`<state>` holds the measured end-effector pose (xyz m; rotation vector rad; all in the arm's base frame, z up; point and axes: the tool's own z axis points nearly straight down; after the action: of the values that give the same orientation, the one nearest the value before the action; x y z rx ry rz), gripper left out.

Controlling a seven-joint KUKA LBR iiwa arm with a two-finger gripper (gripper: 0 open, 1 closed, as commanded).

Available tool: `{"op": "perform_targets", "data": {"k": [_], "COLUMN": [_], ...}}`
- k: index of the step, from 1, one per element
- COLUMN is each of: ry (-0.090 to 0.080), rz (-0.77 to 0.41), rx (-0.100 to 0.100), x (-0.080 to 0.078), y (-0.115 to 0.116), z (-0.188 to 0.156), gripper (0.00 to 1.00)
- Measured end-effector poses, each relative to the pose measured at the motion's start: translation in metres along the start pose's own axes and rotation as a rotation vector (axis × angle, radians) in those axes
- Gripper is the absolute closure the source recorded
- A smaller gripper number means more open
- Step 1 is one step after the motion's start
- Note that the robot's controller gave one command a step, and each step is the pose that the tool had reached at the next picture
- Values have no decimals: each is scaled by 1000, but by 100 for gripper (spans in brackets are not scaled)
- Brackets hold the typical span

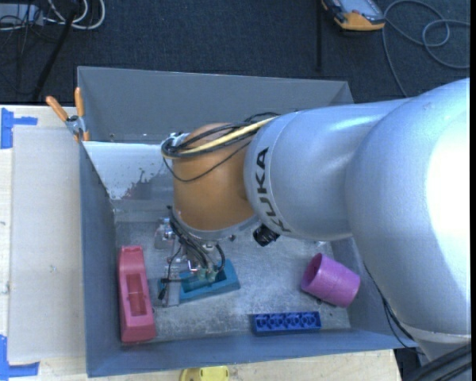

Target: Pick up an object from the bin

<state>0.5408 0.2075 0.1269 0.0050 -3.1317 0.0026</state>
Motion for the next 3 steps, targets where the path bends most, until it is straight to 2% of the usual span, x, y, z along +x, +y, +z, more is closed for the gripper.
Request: {"op": "perform_targets", "data": {"k": [1,2,3], "ry": [-7,-14,-6], "rz": [5,-77,-366], "rx": [-1,-5,-1], "x": [-2,-5,18], "y": [-1,-21,-41], "z": [-5,14,58], "gripper": [0,0,100]}}
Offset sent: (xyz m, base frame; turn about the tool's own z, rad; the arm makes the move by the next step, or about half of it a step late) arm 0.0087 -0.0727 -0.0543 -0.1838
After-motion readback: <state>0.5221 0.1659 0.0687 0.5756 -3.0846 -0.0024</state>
